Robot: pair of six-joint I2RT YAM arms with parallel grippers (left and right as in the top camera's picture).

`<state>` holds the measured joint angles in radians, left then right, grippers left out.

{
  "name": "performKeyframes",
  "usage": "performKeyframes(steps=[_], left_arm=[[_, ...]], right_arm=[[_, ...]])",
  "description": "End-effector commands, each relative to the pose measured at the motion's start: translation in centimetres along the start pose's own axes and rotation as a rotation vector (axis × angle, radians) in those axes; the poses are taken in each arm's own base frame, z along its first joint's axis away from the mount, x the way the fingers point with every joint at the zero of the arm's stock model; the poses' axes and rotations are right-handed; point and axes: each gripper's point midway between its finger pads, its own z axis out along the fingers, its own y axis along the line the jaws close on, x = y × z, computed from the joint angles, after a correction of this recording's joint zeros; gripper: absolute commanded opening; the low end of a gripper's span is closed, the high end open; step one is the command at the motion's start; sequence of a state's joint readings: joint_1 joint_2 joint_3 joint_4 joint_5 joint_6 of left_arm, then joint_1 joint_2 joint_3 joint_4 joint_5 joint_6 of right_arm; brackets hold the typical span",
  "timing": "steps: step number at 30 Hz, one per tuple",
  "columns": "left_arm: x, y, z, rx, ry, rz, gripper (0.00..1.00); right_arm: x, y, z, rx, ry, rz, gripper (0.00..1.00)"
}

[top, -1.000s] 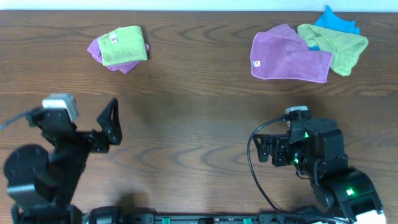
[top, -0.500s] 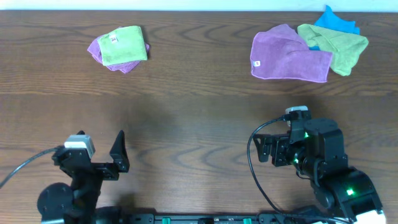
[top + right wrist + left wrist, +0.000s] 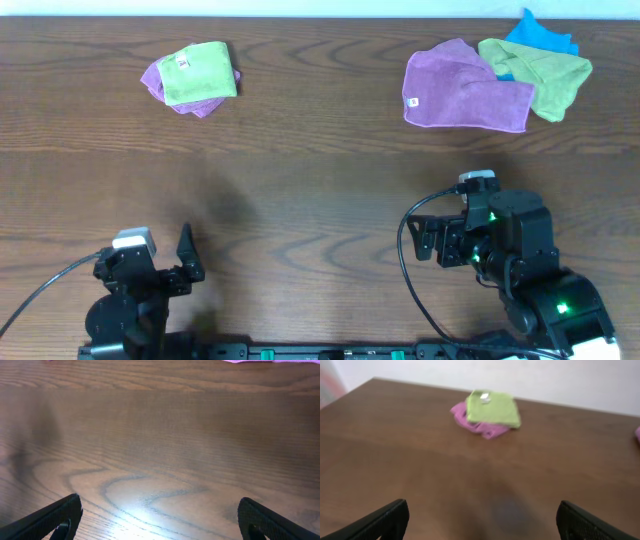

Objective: Fold the cloth

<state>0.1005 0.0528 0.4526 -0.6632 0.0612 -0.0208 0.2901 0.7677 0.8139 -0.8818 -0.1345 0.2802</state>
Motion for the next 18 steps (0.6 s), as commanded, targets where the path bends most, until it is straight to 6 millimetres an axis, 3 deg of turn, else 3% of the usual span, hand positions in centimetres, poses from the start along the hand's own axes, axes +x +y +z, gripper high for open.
performKeyframes(steps=[1,18], left_arm=[[0.7,1.2,-0.1,-0.069,0.016,0.024,0.95],[4.7,0.1,1.2,-0.001,0.114,0.058,0.95]], right_arm=[[0.1,-0.3,0.1,0.01,0.001,-0.001,0.99],[0.1,-0.3,0.1,0.01,0.001,-0.001,0.99]])
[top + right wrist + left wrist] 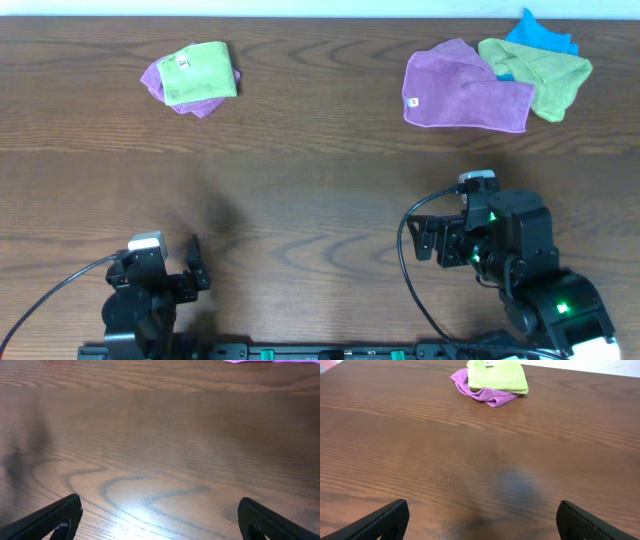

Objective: Fold the cloth

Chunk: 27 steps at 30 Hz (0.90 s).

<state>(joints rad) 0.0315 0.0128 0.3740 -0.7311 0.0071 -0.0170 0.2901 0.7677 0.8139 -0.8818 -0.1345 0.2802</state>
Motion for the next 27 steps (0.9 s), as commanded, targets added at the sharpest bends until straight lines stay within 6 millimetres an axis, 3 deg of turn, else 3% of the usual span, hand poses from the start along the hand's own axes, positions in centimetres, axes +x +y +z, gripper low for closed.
performKeyframes(steps=[1,27], left_arm=[[0.8,0.1,0.5,-0.003,0.015,0.025,0.95],[5.5,-0.4,0.7,0.029,0.19,0.043,0.95]], right_arm=[[0.1,-0.3,0.1,0.01,0.001,-0.001,0.99],[0.1,-0.3,0.1,0.01,0.001,-0.002,0.99]])
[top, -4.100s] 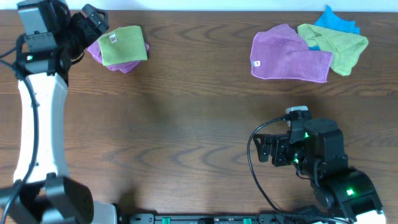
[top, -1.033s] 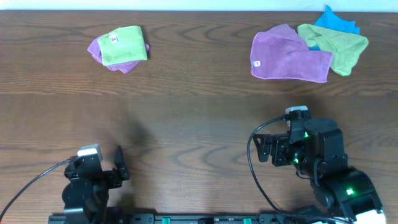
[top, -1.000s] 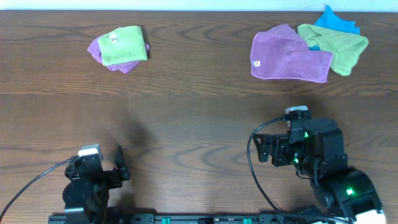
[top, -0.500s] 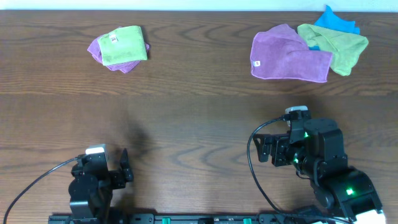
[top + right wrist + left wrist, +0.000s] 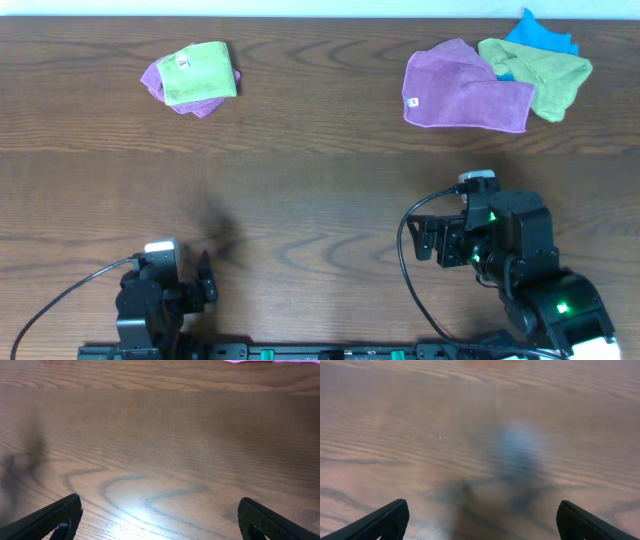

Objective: Fold the cloth

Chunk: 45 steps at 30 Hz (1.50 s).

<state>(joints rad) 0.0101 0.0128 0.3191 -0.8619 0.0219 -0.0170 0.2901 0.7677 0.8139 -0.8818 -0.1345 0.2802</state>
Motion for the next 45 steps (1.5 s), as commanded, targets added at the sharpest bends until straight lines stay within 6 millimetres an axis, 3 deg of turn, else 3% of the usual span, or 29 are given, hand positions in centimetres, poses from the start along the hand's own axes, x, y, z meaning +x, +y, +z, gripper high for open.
performKeyframes(steps=[1,13,34,39,45], left_arm=[[0.3,-0.1,0.0,0.009,0.007,0.025,0.95],[1.3,-0.1,0.0,0.006,0.047,0.026,0.95],[1.3,-0.1,0.0,0.006,0.048,0.027,0.95],[1.3,-0.1,0.0,0.006,0.048,0.026,0.95],[1.3,-0.1,0.0,0.006,0.048,0.026,0.95]], right_arm=[[0.1,-0.3,0.1,0.01,0.001,-0.001,0.99],[0.1,-0.3,0.1,0.01,0.001,-0.001,0.99],[0.1,-0.3,-0.4,0.008,-0.013,-0.004,0.99],[-0.5,-3.4,-1.8,0.158,-0.116,0.016,0.99],[1.6,-7.0,-1.4,0.265,-0.22,-0.015,0.99]])
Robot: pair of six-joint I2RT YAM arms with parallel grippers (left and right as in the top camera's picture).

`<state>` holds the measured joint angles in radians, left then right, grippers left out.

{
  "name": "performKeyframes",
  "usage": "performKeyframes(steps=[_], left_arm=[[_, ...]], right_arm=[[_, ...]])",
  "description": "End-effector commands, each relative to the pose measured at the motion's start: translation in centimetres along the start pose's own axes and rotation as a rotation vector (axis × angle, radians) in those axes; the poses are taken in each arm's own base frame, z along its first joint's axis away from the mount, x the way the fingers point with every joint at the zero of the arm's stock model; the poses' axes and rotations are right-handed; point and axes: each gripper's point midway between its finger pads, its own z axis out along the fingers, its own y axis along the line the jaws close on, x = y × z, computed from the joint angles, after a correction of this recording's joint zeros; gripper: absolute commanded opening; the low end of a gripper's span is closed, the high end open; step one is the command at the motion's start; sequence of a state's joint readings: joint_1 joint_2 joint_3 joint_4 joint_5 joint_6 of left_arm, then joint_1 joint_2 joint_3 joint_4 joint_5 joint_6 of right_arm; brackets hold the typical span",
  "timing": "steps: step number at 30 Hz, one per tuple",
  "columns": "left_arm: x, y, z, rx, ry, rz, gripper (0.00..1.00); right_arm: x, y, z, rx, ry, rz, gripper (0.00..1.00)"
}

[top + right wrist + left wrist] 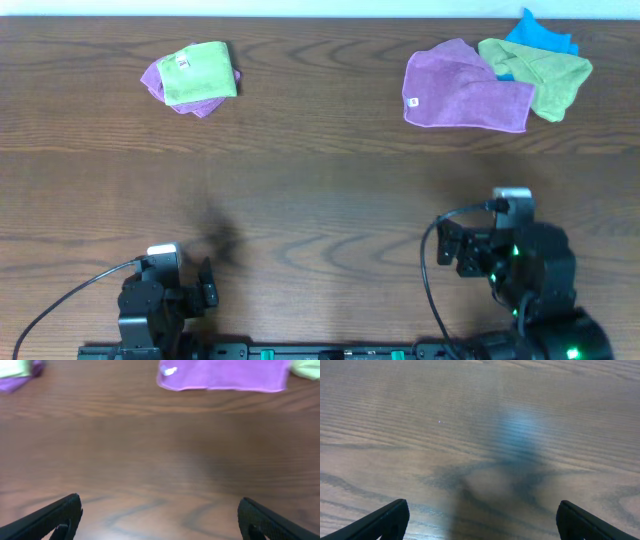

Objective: Fold the cloth

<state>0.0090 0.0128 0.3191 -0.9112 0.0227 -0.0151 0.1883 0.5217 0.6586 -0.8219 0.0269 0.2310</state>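
Observation:
An unfolded purple cloth (465, 88) lies flat at the far right of the table, and the right wrist view shows it far ahead (225, 374). A crumpled green cloth (537, 72) overlaps its right end, with a blue cloth (542, 35) behind that. My right gripper (462, 250) is open near the front edge, well short of the purple cloth, and holds nothing (160, 517). My left gripper (205, 283) is open low at the front left, over bare wood (480, 520).
A folded green cloth on a folded purple one (192, 76) sits at the far left; its corner shows in the right wrist view (17, 369). Brown wooden table (320, 190) spreads between the arms and the cloths. A cable trails from each arm.
My right arm has moved back and to the right, nearer the front edge. Its camera now takes in the purple cloth far ahead. The left arm has barely shifted.
At first my left gripper was open at the front left with the folded stack in its view. It then stood further back and lower, facing bare wood. The right arm stayed still until its shift just now. No cloth has moved.

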Motion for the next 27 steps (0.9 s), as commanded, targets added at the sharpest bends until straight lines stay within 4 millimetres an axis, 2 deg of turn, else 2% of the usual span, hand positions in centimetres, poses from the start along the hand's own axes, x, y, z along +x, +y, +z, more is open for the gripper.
performKeyframes(steps=[1,9,15,21,27], left_arm=[[0.1,-0.1,0.1,0.007,-0.001,0.022,0.95],[0.1,-0.1,0.1,0.007,-0.002,0.022,0.95],[0.1,-0.1,0.1,0.007,-0.001,0.022,0.95],[0.1,-0.1,0.1,0.007,-0.001,0.022,0.95],[0.1,-0.1,0.1,0.007,-0.001,0.022,0.95]], right_arm=[[1.9,-2.4,0.8,0.084,-0.027,-0.022,0.99],[5.5,-4.9,2.8,0.134,-0.106,-0.008,0.99],[7.2,-5.8,3.8,0.151,-0.133,-0.012,0.99],[8.6,-5.2,4.9,0.108,-0.118,-0.072,0.99],[8.7,-5.1,4.9,0.104,-0.115,-0.131,0.99]])
